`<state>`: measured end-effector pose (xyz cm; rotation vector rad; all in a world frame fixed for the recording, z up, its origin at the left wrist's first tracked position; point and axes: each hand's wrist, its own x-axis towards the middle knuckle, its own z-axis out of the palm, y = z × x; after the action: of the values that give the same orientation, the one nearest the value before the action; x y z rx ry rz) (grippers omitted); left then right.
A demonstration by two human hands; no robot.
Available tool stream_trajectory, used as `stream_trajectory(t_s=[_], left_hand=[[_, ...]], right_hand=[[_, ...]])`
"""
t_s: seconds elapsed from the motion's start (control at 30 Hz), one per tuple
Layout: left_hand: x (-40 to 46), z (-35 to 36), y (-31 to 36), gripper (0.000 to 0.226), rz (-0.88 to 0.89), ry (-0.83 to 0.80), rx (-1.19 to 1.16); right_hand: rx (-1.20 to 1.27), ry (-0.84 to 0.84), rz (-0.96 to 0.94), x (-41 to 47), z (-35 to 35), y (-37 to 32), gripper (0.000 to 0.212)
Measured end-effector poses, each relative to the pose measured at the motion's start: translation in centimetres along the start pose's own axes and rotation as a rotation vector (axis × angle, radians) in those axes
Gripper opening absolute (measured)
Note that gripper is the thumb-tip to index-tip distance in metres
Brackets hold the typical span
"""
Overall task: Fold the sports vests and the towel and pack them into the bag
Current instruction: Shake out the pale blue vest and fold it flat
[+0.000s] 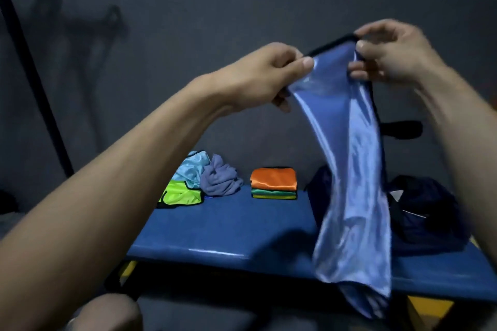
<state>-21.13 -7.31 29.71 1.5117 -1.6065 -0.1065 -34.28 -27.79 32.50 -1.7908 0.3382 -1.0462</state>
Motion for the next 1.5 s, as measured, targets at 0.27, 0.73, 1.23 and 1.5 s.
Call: stream_trajectory(t_s=[0.27,0.73,1.23,1.5], left_hand=[[-4.3,-3.0,-17.6,0.031,-0.387,0.310,0.191],[-23.5,-5.3,-39.1,0.023,-1.204,0.099,0.400],[-18.2,2.7,-37.7,0.017,-0.676,-0.180,0.505],[-13.1,11.6,-33.3,0.013,-0.444,-0.293,0.288]], right_hand=[[-0.086,-0.154,0.063,7.6,19.1,12.7,0.028],[-0.009,-0.621,0.420,-0.1,44.1,34.3,0.023],[-0.261,-0.657,0.154,-3.1,31.1,30.9,0.020],[-0.737,-0.372,0.241,-7.1,9.5,31.0,0.026]])
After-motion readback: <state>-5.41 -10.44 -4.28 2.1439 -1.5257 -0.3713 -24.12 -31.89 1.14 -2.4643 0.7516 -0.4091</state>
